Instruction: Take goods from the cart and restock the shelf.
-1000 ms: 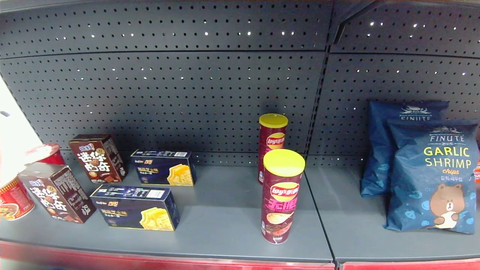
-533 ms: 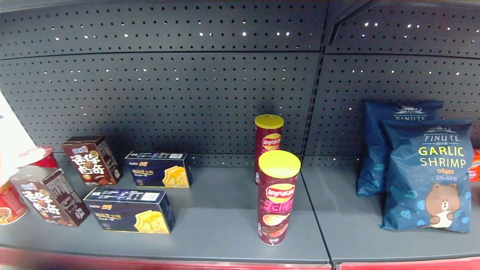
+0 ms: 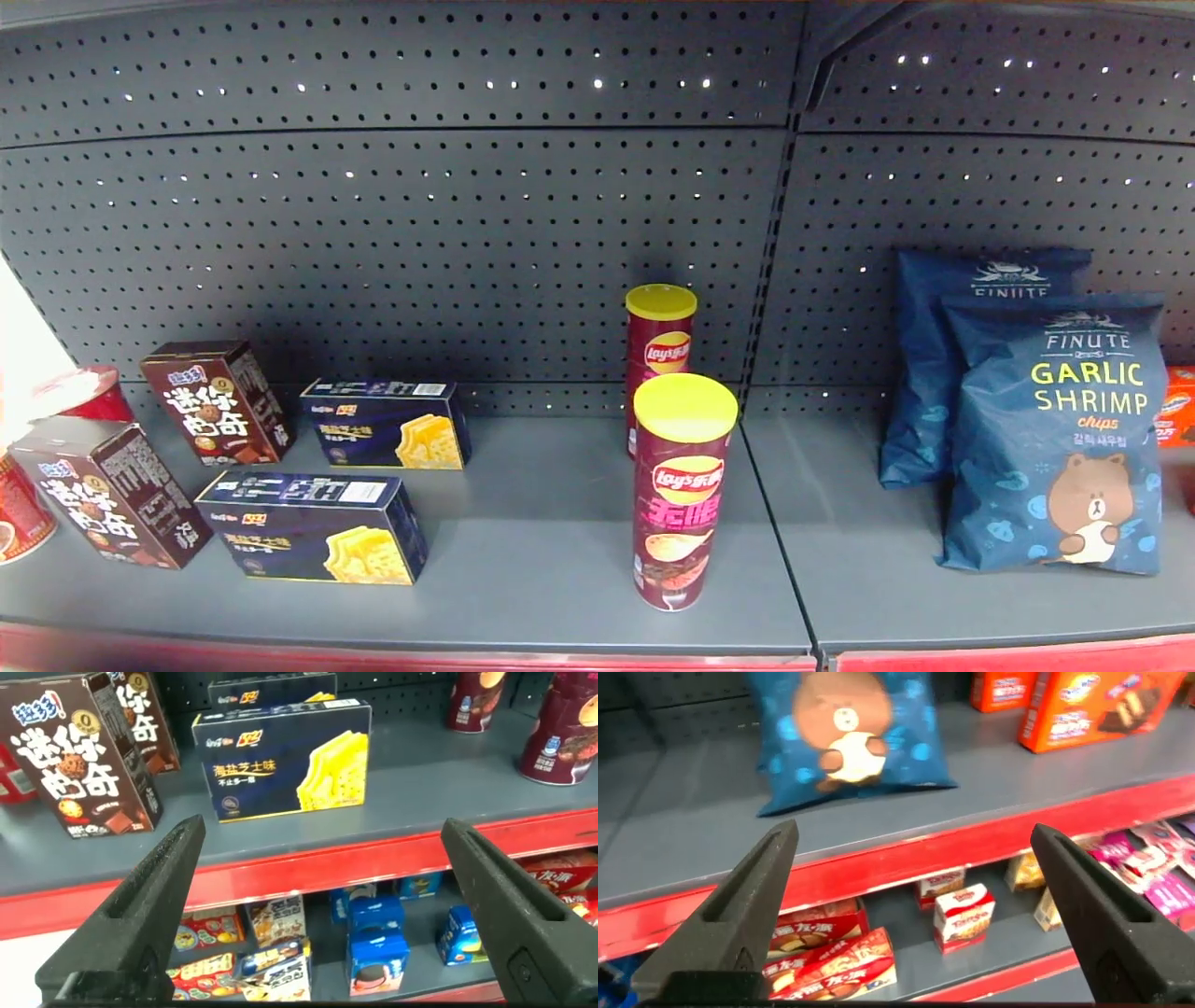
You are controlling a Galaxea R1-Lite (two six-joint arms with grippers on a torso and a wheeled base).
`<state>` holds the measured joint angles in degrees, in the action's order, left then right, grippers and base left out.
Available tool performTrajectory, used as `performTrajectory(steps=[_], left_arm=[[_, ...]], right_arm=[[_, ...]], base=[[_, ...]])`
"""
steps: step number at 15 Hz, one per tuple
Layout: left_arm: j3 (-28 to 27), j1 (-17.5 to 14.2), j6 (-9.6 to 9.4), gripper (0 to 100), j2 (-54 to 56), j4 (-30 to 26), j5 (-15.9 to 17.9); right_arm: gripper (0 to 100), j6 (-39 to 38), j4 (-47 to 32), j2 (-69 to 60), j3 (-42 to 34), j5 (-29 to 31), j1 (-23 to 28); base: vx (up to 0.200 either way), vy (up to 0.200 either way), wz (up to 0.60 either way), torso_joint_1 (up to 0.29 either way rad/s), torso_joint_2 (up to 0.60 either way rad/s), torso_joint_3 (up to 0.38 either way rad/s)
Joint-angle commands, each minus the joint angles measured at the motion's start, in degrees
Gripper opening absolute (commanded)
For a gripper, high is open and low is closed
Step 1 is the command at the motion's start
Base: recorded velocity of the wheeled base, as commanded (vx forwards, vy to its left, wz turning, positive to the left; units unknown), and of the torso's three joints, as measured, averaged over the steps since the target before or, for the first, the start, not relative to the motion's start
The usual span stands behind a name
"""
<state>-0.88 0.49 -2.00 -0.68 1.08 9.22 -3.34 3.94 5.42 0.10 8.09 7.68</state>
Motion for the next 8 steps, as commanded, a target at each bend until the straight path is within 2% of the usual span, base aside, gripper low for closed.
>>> performTrajectory(steps=[1,8], left_arm=[[0.0,-0.05,0.07,100,0.07,0.06,0.01],[0.0,0.04,0.42,100,0.07,0.06,0.1]], right_arm=[[100,0.09,0.02,0.29,-0.01,-0.89,-0.03],[100,0.18,0.02,0.29,-0.01,-2.82,-0.03]], base=[[0.0,0.0,0.0,0.0,0.0,0.0],[0.0,0.0,0.0,0.0,0.0,0.0]])
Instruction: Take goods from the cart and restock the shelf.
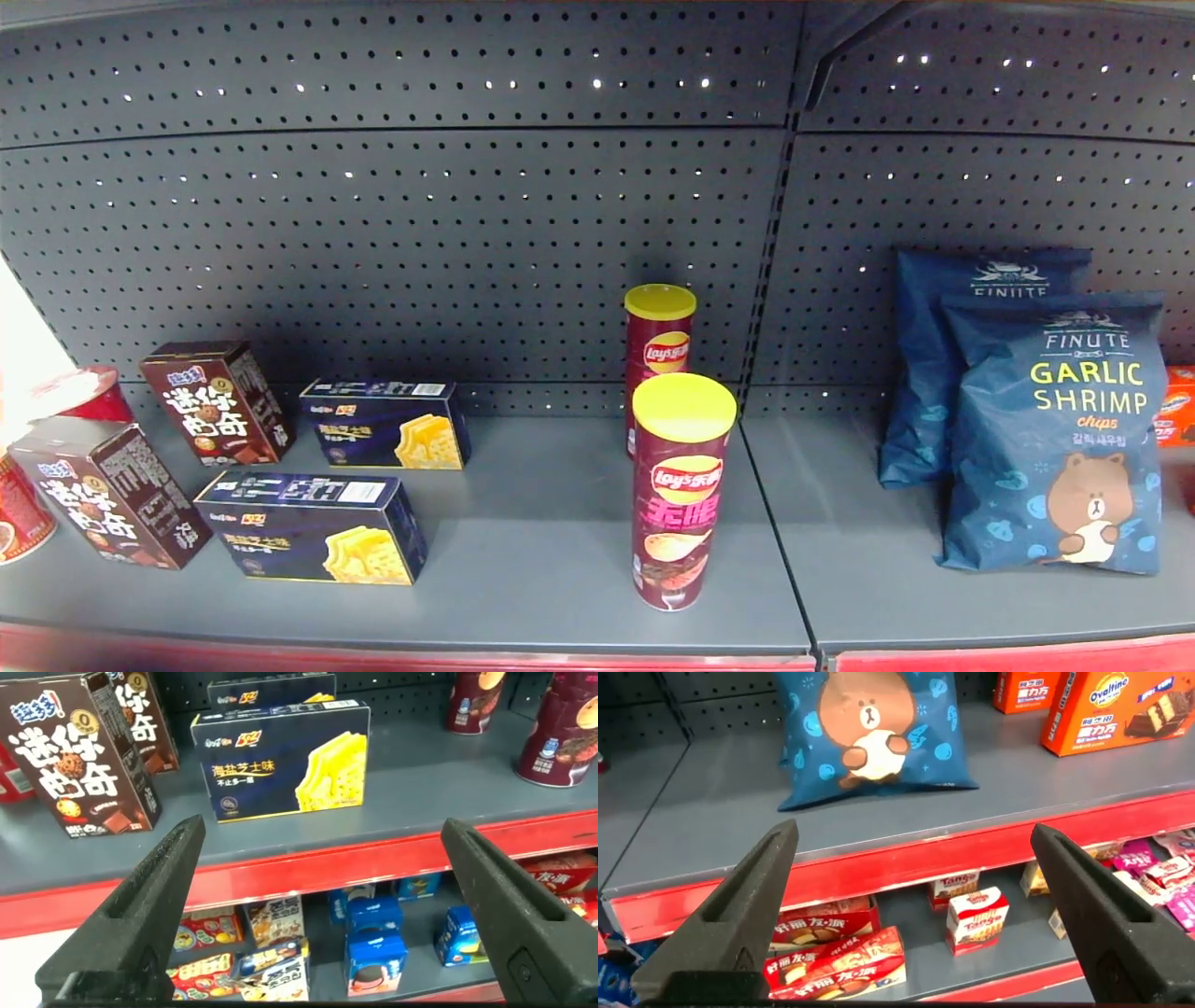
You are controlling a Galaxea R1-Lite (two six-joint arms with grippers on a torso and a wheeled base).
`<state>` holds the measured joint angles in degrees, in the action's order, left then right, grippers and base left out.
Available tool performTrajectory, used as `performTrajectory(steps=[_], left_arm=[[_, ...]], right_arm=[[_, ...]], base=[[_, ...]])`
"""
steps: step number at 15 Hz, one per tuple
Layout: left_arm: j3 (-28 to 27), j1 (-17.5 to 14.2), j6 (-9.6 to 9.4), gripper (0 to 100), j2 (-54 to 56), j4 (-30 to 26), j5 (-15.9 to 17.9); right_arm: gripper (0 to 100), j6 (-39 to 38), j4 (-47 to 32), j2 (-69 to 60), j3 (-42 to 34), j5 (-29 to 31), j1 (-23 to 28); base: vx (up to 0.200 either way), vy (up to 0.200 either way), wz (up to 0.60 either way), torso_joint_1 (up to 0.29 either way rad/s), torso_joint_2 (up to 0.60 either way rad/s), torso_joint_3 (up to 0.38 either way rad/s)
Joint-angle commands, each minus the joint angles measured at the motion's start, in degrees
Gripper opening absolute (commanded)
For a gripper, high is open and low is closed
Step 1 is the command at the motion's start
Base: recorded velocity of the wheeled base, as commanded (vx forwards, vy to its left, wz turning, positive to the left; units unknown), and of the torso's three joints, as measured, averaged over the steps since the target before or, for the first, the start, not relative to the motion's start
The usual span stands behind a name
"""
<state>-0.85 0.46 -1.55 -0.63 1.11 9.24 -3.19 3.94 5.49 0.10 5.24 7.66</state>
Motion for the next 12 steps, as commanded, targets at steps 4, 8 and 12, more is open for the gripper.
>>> performTrajectory(steps=[4,8,12], left_arm=[[-0.03,0.06,0.05,100,0.02,0.03,-0.01],[-0.03,0.06,0.05,100,0.02,0.03,0.16],[-0.03,0.06,-0.03,100,0.02,0.03,0.25]], right_arm=[[100,-0.41,-0.07,0.23,-0.01,-1.64,-0.01],[100,1.35,-0.42,0.23,0.17,-7.18,-0.01],[100,1.52,-1.56,0.23,0.52,-7.62,-0.01]], base=[[0.0,0.0,0.0,0.0,0.0,0.0],[0.0,0.0,0.0,0.0,0.0,0.0],[0.0,0.0,0.0,0.0,0.0,0.0]])
